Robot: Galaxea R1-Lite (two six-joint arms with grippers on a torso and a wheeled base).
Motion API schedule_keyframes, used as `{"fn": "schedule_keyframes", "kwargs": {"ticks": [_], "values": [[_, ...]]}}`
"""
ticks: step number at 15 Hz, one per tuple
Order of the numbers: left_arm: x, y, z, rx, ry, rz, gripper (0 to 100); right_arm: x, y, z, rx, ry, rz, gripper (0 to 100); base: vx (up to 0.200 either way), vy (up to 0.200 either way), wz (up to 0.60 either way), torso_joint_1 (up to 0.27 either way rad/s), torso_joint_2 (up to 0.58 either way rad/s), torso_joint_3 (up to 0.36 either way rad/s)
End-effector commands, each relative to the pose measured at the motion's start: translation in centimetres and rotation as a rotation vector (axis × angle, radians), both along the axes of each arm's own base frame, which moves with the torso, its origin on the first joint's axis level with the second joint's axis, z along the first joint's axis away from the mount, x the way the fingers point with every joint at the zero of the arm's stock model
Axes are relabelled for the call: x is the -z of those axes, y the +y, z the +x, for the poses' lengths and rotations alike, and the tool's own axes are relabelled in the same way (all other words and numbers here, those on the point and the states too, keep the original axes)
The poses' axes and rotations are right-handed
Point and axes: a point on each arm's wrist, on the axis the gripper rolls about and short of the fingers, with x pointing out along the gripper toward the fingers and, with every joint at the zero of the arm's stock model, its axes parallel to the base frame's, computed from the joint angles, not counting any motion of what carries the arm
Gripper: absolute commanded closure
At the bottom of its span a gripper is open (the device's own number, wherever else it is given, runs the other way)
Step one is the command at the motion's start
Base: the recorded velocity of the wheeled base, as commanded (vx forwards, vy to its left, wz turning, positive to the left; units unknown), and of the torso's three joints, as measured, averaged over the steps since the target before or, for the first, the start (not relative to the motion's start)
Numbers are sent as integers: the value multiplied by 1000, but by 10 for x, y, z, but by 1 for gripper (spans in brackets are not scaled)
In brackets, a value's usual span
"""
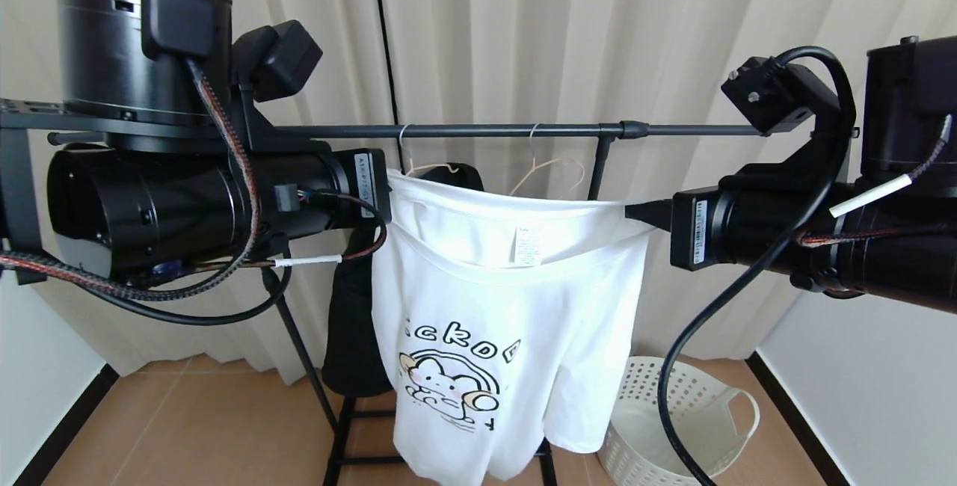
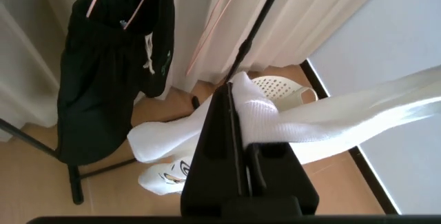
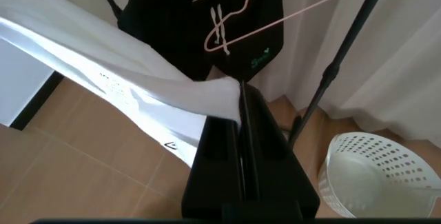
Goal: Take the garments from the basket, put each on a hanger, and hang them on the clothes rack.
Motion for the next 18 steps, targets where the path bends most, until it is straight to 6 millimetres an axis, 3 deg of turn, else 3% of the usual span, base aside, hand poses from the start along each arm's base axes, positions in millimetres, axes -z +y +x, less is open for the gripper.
{"fn": "schedule_keyframes", "kwargs": {"ticks": [1,3,6,9,15,18], "values": [[-1,1,-1,1,-6,-5,100,-1,-1,-1,0,-1,-1,100,0,0,0,0,0,0],[-1,-5,8,5,-7,-5,100,2,-2,-14,-21,37,-49,100,0,0,0,0,0,0],[-3,-17,33,4,-10,-15,100,2,4,-59,-187,83,-152,100,0,0,0,0,0,0],[-7,-32,49,76,-17,-44,100,13,25,-86,-345,112,-191,100,0,0,0,0,0,0],[-18,-49,57,312,-19,-123,100,29,88,-114,-462,220,-13,100,0,0,0,0,0,0],[-18,-52,54,383,-8,-137,100,26,106,-113,-452,215,152,100,0,0,0,0,0,0]]}}
